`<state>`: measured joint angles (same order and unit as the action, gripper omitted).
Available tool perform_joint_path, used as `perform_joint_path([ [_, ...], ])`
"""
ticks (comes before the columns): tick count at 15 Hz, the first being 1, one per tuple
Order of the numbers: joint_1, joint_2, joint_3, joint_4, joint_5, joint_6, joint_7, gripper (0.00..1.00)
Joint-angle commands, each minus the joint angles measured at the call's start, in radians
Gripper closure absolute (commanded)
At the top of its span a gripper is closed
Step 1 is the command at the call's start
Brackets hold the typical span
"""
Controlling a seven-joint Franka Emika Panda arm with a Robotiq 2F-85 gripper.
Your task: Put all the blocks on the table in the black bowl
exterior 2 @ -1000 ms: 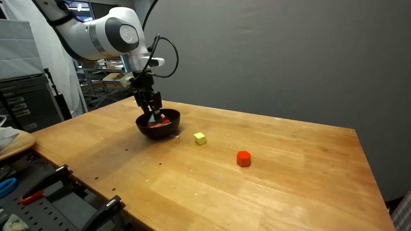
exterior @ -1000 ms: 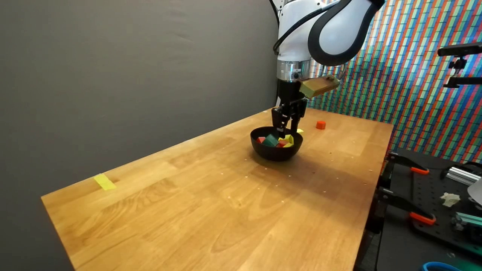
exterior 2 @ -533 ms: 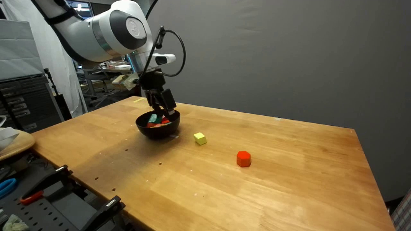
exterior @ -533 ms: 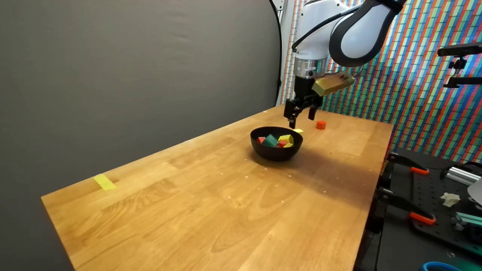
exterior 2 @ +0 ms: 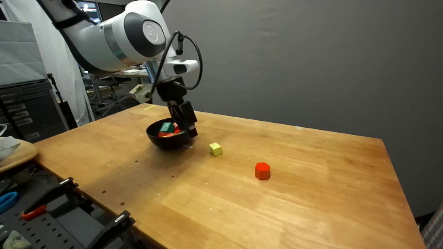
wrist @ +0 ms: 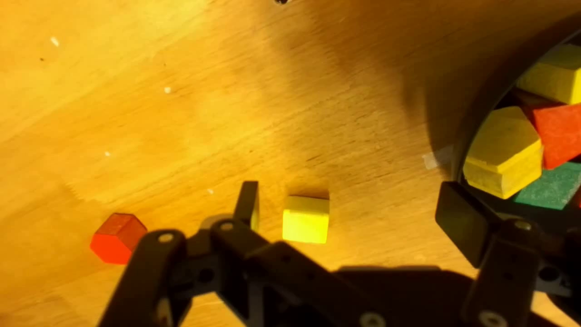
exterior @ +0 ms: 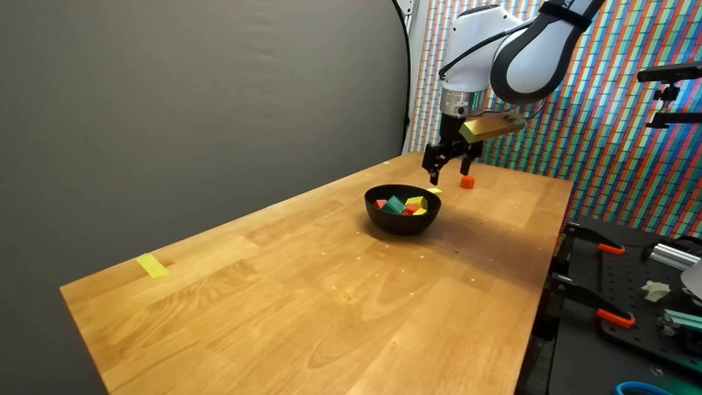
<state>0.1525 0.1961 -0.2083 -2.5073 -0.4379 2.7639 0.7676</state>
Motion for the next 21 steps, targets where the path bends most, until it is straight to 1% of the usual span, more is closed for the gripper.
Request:
perform_joint_path([
  [1, -0.059, 0.101, 0.041, 0.116, 0.139, 0.009, -0.072, 0.0],
  [4, -0.066, 0.197, 0.033, 0.236, 0.216, -0.015, -0.083, 0.0],
  [6, -0.085, 0.254, 0.043, 0.306, 0.273, -0.03, -0.13, 0.0],
  [7, -0.091, 0.272, 0.046, 0.323, 0.278, -0.021, -0.176, 0.0],
  [8, -0.074, 0.292, 0.02, 0.341, 0.26, -0.025, -0.188, 0.0],
  [12, -0.044, 0.341, -0.064, 0.355, 0.216, -0.023, -0.223, 0.0],
  [13, -0.057, 0.348, -0.057, 0.354, 0.234, -0.018, -0.25, 0.0],
  [15, -0.062, 0.363, -0.052, 0.356, 0.254, -0.012, -0.282, 0.0],
  [17, -0.084, 0.366, -0.018, 0.349, 0.291, -0.003, -0.321, 0.0],
  [18, -0.092, 0.365, -0.003, 0.345, 0.309, -0.004, -0.341, 0.06],
  [19, -0.101, 0.362, 0.012, 0.339, 0.329, -0.005, -0.363, 0.05],
  [20, -0.112, 0.36, 0.029, 0.333, 0.352, -0.006, -0.382, 0.22],
  [21, -0.119, 0.359, 0.042, 0.329, 0.373, -0.006, -0.399, 0.31],
])
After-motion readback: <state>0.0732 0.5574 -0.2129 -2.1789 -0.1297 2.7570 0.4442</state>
